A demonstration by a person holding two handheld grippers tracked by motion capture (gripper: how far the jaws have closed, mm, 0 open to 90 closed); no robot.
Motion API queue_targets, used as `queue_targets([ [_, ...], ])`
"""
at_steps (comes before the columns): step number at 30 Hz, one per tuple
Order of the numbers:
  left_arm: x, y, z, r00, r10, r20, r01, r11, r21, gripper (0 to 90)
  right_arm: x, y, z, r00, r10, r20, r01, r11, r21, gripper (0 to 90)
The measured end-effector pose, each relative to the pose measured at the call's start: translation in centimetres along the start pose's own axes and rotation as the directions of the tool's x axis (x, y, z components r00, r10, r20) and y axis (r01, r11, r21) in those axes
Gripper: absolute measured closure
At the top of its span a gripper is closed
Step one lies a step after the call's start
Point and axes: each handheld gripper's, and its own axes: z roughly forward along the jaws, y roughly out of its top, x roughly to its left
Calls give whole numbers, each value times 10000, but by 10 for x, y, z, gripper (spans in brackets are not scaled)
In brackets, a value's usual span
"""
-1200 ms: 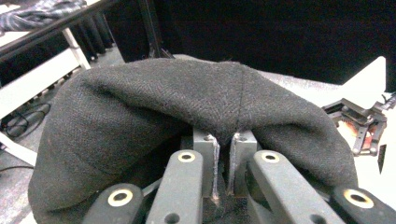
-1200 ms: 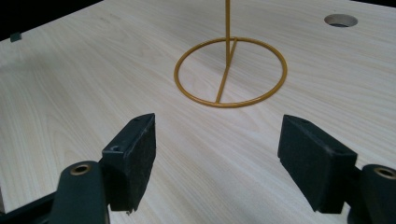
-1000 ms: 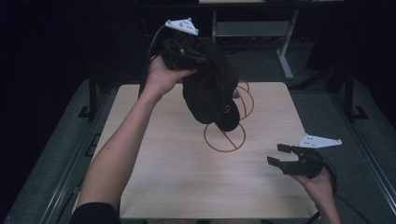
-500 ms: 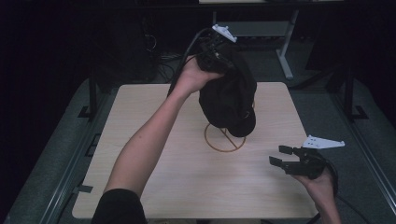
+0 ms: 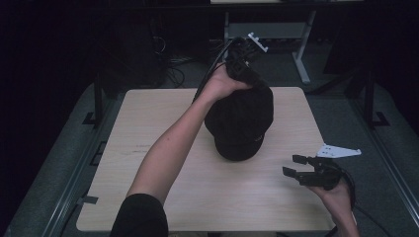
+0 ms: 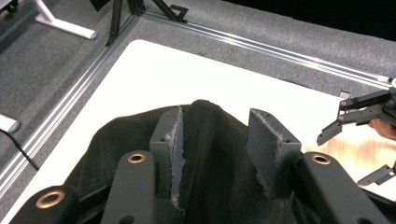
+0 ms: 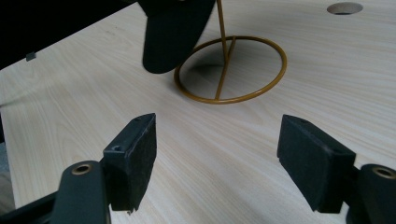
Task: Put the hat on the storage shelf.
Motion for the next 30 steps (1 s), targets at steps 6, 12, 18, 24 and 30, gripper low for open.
queue_targets([
  [6, -2, -2, -13, 9998, 151, -114, -152, 9999, -73, 537, 1, 0, 1, 10000, -54, 42, 54, 10000, 3, 275],
  [12, -4, -8, -24, 9998, 58, -196, -62, 9998, -170, 526, 1, 0, 1, 9999, -57, 102, 56, 10000, 56, 270],
  [18, -2, -16, -32, 9997, -103, -204, 98, 9997, -227, 502, 1, -1, 3, 9999, -45, 163, 42, 9999, 166, 260],
  [24, -2, -27, -44, 9995, -188, -239, 178, 9991, -396, 483, 2, -1, 4, 9998, -104, 170, 100, 9997, 227, 258],
  [30, -2, -42, -57, 9987, -325, -405, 307, 9985, -450, 477, 3, -1, 5, 9997, -157, 160, 152, 9995, 269, 253],
])
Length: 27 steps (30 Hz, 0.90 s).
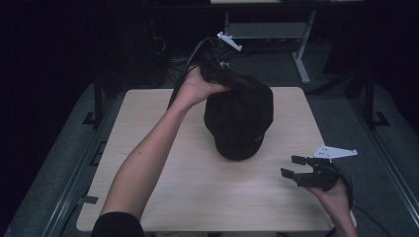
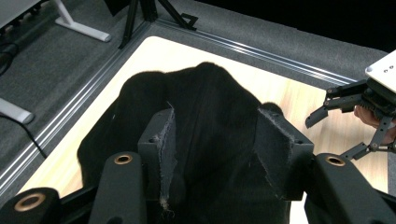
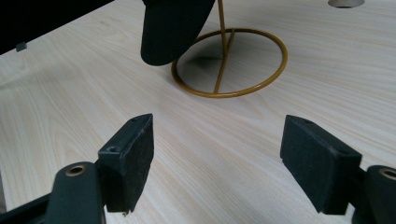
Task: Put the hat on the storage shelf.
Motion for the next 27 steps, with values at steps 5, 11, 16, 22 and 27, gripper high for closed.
queue_targets([
  [5, 3, -15, -11, 9993, -326, -157, 323, 9993, -202, 462, 2, 1, 3, 10000, 16, 16, -16, 10000, 50, 252],
  [11, 6, -38, -25, 9973, -648, -335, 633, 9970, -434, 457, 5, 2, 7, 10000, -24, 66, 23, 9999, 156, 248],
  [16, 7, -52, -35, 9958, -835, -384, 812, 9949, -590, 449, 4, 2, 7, 9999, -20, 111, 19, 9999, 164, 245],
  [22, 8, -68, -43, 9949, -886, -474, 856, 9944, -621, 439, 4, 2, 8, 9999, -25, 156, 22, 9998, 194, 242],
  [27, 8, -79, -48, 9932, -1054, -499, 1021, 9927, -648, 429, 4, 2, 8, 9998, -37, 188, 34, 9998, 190, 242],
])
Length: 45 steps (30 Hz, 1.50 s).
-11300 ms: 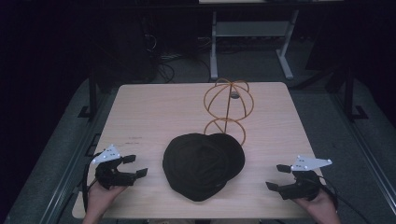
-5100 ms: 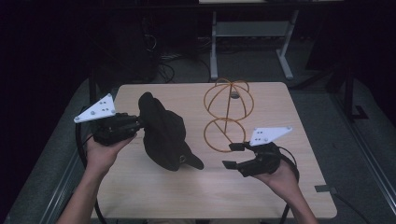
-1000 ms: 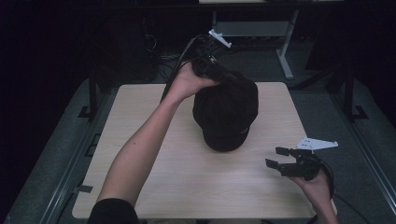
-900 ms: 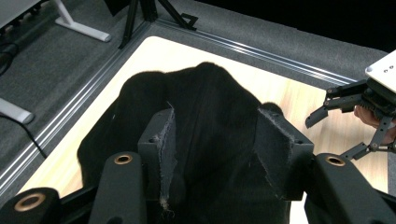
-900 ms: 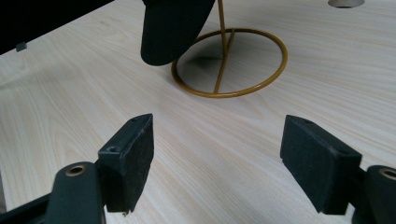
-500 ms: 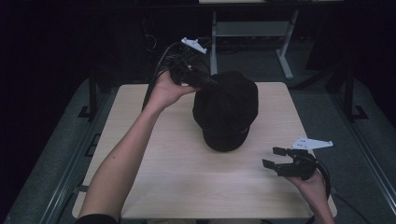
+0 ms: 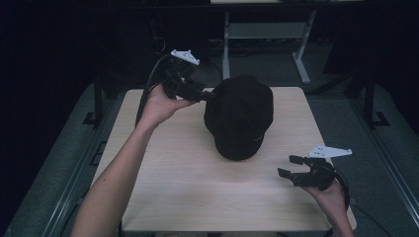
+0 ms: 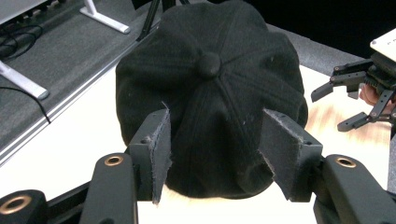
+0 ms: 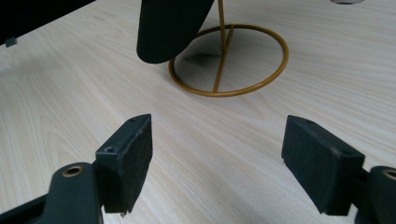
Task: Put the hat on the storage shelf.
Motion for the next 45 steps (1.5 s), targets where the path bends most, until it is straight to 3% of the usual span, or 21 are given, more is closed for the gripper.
queue_targets([
  [21, 3, -43, -17, 9988, -441, -226, 440, 9990, -43, 410, 1, 1, 4, 9999, -119, 55, 118, 9998, 154, 241],
  [31, 1, -56, -19, 9985, -476, -259, 474, 9988, -81, 403, 1, 0, 5, 9999, -127, 56, 126, 9997, 215, 240],
  [45, 2, -78, -20, 9958, -882, -245, 876, 9958, -249, 391, 3, 0, 6, 9998, -193, 49, 191, 9994, 284, 238],
])
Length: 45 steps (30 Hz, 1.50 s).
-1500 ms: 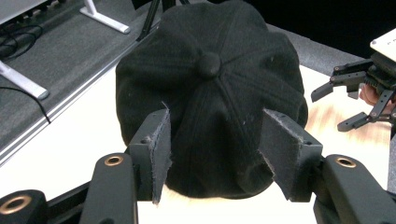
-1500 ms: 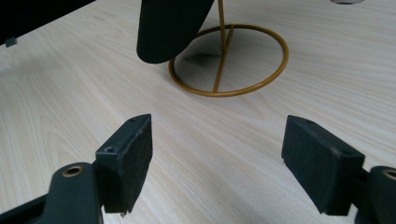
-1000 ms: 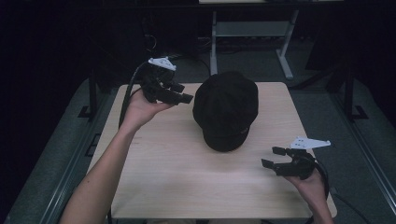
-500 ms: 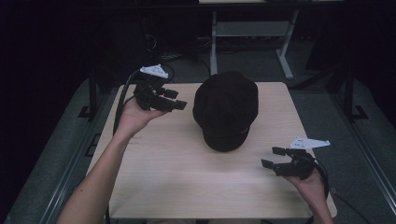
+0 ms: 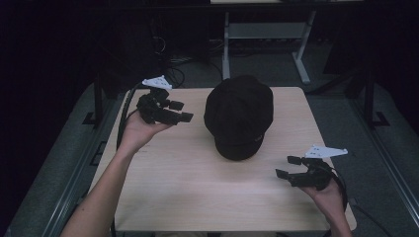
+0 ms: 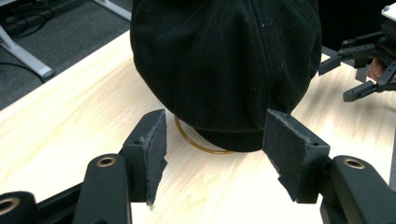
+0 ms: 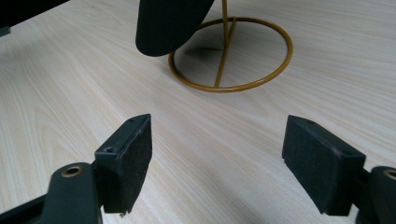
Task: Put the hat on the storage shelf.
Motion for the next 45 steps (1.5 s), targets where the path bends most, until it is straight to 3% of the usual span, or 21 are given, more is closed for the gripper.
queue_targets([
  [9, 0, -13, -1, 9999, -135, 4, 135, 9999, -58, 375, 1, 0, 2, 10000, -35, -21, 36, 10000, 76, 235],
  [45, -1, -95, -8, 9955, -897, -297, 886, 9954, -356, 343, 7, 1, 10, 9998, -192, -47, 194, 9991, 364, 206],
])
